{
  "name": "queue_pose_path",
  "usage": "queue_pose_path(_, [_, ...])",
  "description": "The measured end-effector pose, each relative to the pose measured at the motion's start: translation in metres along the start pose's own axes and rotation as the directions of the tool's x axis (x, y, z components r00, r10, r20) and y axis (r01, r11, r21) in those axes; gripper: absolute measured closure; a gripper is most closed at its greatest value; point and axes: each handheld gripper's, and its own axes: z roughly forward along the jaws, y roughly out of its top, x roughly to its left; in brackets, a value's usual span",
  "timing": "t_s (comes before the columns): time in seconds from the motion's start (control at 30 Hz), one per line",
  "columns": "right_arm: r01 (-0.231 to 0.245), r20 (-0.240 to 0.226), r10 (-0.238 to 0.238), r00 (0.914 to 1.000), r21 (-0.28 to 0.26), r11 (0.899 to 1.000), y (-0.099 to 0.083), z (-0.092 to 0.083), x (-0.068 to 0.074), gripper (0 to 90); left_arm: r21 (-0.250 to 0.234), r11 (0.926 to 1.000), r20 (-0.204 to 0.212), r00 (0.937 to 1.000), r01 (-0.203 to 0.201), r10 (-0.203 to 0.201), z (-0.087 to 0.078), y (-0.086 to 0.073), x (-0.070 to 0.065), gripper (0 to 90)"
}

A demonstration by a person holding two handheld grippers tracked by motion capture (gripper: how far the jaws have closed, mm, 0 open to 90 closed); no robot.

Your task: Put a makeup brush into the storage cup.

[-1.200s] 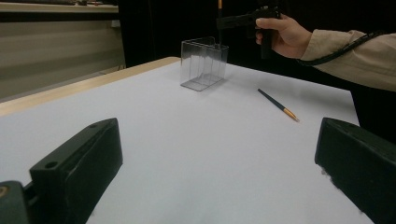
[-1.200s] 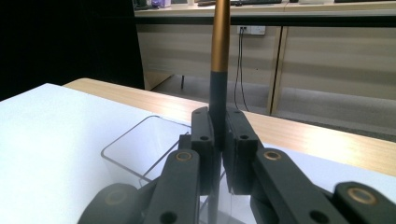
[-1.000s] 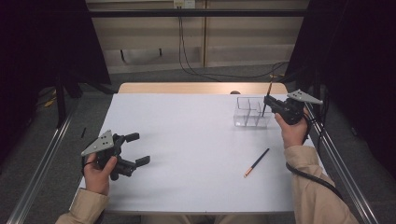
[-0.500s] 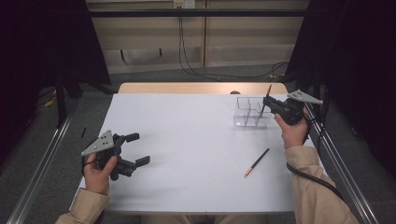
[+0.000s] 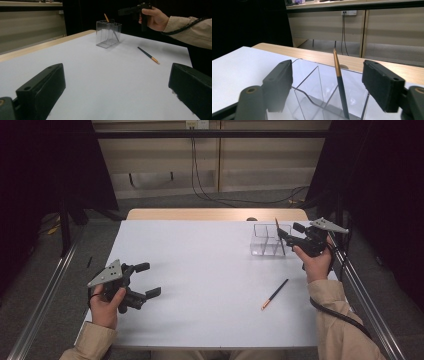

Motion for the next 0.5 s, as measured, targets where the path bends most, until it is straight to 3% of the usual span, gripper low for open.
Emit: queue_pose_path(0.5, [-0.003,-0.054,0.003,0.9985,0.001,1.000,-0.003,-0.016,0.007,12.9,-0.002,1.0000,-0.001,1.0000,0.002,-0.002,0.000,0.001,-0.001,0.9])
